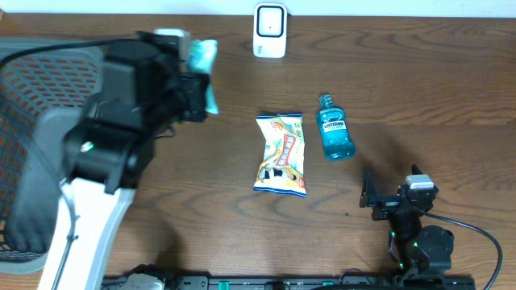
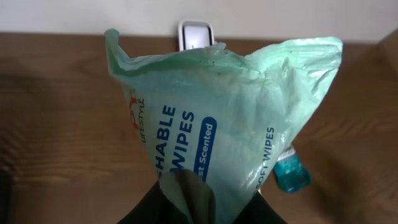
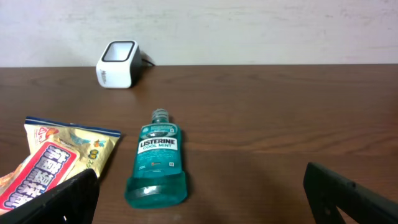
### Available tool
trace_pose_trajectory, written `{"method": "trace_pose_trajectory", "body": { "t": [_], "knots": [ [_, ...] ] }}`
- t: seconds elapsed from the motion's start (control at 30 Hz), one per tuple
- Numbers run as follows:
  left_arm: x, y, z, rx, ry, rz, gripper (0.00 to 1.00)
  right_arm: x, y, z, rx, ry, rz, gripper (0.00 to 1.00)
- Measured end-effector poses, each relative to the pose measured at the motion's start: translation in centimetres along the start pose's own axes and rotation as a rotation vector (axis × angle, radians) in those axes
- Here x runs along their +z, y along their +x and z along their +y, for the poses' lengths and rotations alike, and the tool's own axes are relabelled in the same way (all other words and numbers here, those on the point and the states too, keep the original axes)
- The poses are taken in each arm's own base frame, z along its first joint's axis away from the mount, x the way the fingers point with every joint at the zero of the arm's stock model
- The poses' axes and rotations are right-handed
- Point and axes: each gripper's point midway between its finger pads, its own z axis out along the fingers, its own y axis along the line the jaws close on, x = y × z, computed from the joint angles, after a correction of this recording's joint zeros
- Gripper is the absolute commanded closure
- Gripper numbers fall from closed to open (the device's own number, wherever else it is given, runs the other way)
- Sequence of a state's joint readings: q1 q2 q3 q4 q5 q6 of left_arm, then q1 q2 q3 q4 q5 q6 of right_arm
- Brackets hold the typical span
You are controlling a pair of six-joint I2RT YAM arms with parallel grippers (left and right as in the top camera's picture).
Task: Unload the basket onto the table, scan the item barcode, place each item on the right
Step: 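Carry the wet-wipes pack toward the scanner with the left gripper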
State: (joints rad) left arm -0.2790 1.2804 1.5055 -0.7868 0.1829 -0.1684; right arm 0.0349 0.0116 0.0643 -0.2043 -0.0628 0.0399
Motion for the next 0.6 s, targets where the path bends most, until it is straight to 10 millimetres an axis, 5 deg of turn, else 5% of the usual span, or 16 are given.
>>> {"method": "trace_pose_trajectory", "body": {
  "t": [0.6],
  "knots": [
    [13.2,9.9,-1.9,0.133,-0.111,0.399,0.89,0.0,0.0,0.0,0.0,0.0,0.0,0.01]
  ]
}}
